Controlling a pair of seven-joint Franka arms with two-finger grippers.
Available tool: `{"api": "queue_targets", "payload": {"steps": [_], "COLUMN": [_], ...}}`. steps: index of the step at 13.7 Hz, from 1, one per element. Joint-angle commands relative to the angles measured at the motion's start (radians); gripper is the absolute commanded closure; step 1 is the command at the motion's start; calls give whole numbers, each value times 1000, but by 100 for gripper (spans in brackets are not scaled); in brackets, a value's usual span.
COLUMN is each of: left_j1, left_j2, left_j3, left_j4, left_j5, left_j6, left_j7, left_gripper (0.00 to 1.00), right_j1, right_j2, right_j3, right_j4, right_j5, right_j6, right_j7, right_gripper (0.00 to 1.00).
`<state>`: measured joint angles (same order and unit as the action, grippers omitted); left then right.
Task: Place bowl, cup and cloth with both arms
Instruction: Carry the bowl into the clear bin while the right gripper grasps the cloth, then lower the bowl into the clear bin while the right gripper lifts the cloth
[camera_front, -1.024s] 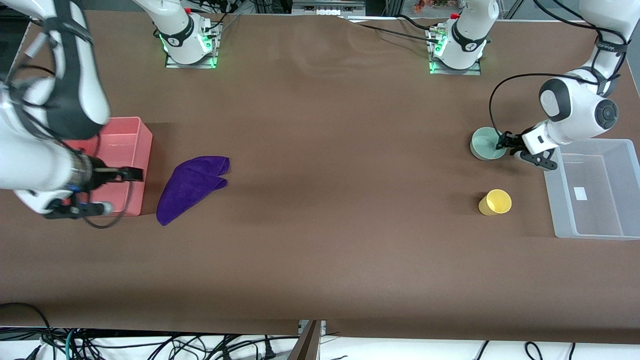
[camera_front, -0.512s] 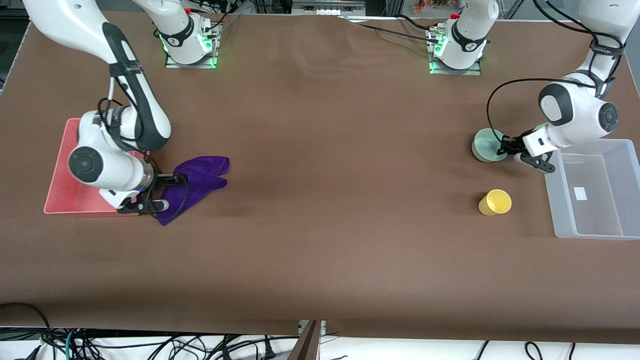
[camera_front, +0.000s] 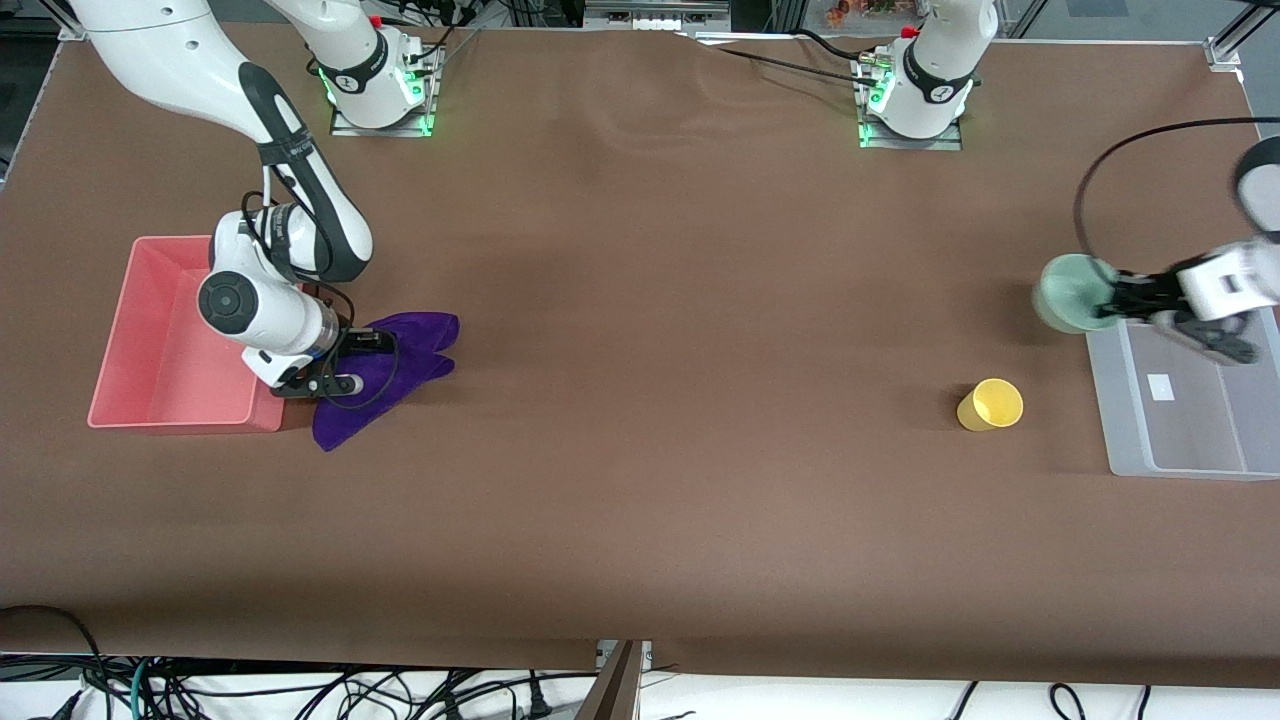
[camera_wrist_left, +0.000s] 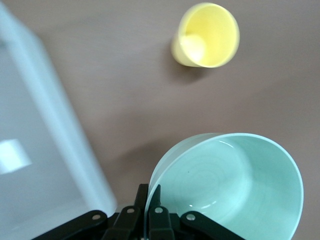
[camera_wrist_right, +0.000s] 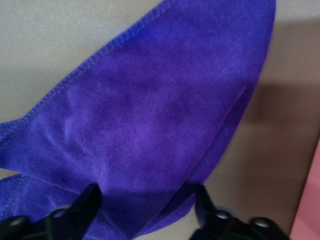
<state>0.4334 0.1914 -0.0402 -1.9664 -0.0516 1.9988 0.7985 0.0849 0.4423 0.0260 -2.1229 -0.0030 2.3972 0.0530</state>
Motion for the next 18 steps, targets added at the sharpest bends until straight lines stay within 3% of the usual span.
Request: {"api": "queue_targets", "payload": {"steps": [1,2,4,7,8,10,11,12,13,14,16,18], "left_j1": [34,48,83,137,159,174,182,186,183,180,171,169], "left_j2": [104,156,285,405,437,477,490,490,487,473,409,324], "left_j3": [-4,-4,-6,-6,-7,-7,-7,-7,-9,-13,-35,-113], "left_j4": [163,223,337,366,366,366,366,365,366,366,369,371], "left_j5": [141,189,225,213,210,208,207,206,208,210,210,210], "left_j6": [-25,-20,4,180,233,282,288,288,284,272,195,97], "left_j7": [28,30,34,109,125,128,128,128,130,130,159,137], "left_gripper": [100,100,100,100,100,99,74,32,10,1,0,0], "right_j1": [-2,-1,4,4,3,-5,-10,-11,-11,-11,-11,-11], "right_j2": [-11,-8,-8,-45,-81,-112,-111,-106,-103,-108,-114,-113], "right_j3": [3,3,3,6,5,-3,-9,-32,-76,-119,-213,-312], "right_j4": [-15,-12,-11,23,62,250,376,481,550,589,630,630], "right_j5": [14,14,14,12,12,8,2,6,3,0,-5,-34], "right_j6": [19,19,16,-21,-100,-389,-562,-705,-804,-861,-961,-981], "right_j7": [22,65,87,77,73,48,-9,-88,-155,-224,-371,-532], "right_gripper": [91,100,100,100,100,100,100,100,100,100,100,100]}}
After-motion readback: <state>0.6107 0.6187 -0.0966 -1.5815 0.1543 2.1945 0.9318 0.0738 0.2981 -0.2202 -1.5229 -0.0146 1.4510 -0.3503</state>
